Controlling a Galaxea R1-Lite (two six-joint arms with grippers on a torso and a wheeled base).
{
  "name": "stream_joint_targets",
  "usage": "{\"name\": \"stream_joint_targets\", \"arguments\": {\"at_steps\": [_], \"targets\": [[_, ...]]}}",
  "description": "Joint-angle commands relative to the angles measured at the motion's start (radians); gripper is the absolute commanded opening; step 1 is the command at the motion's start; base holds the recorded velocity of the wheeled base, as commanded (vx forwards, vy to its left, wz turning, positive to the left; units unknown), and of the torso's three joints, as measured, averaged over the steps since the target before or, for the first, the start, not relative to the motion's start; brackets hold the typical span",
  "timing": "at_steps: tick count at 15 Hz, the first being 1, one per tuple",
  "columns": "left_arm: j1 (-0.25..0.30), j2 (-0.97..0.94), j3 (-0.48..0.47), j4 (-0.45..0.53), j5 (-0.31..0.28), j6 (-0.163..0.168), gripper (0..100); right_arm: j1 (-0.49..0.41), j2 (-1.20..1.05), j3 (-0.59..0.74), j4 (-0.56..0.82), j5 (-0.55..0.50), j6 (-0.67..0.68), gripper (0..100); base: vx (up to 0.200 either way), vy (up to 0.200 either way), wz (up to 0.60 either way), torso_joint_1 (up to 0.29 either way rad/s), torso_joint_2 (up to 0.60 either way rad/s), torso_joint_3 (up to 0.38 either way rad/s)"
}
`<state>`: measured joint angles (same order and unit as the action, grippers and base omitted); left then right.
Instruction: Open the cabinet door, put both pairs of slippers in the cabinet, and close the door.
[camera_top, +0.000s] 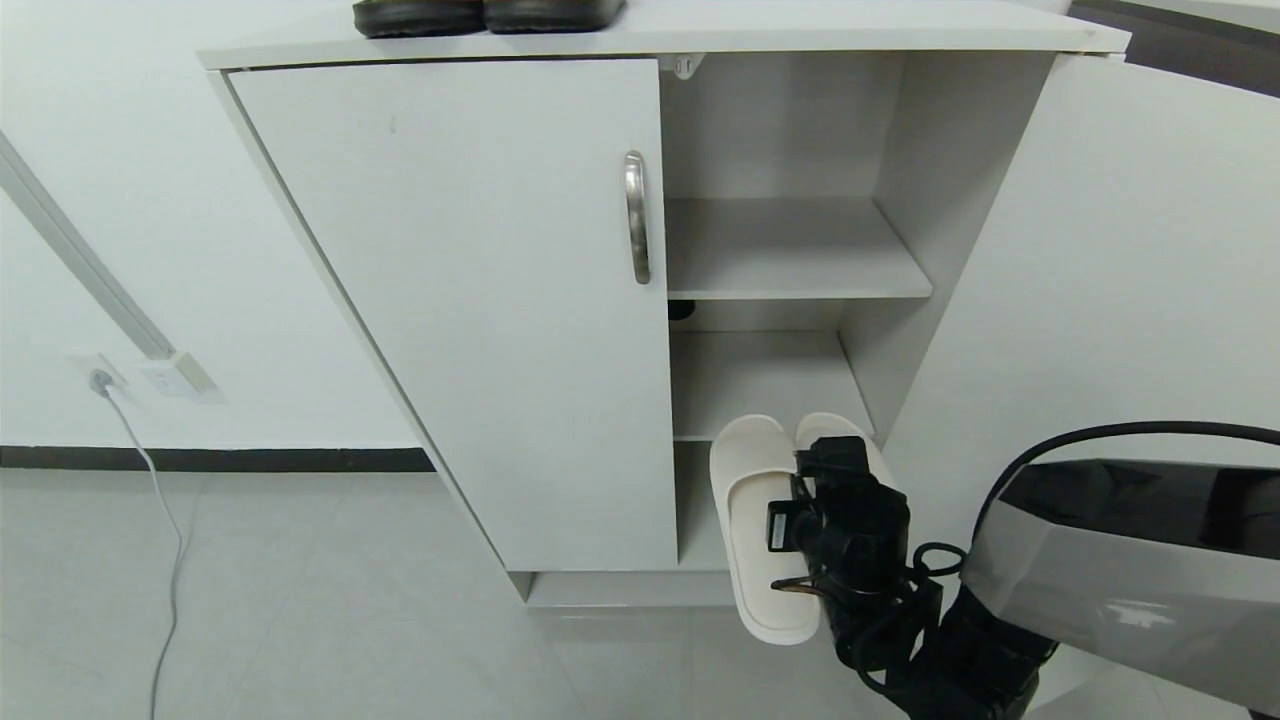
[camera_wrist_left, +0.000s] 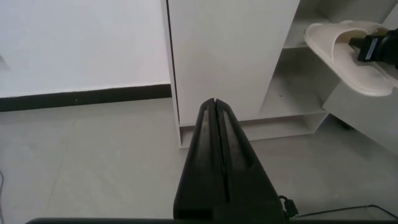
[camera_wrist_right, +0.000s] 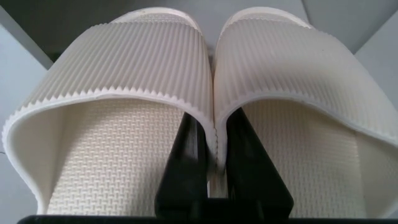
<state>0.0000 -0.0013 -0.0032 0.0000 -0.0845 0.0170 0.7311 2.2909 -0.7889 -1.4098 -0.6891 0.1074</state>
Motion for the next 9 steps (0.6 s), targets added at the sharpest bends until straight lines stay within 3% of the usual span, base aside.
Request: {"name": "stream_joint_targets", "arguments": {"at_steps": [1,7,9], "targets": [[0.002,0.001,0.000,0.000,0.000,0.000,0,-0.002,0.024,0.002,-0.003,0.000,0.000,0,0.200,0.000,0.00,0.007,-0.01,-0.007],[0.000,0.001,0.000,0.000,0.000,0.000,0,-0.004,0.038,-0.007,-0.003,0.000,0.000,0,0.200,0.000,0.00,0.002,0.01,-0.001],[0.000,0.001,0.000,0.000,0.000,0.000,0,-0.012,0.056,-0.023,-0.003,0.014,0.000,0,0.000,0.000,0.00,0.000,0.00,0.000]]}}
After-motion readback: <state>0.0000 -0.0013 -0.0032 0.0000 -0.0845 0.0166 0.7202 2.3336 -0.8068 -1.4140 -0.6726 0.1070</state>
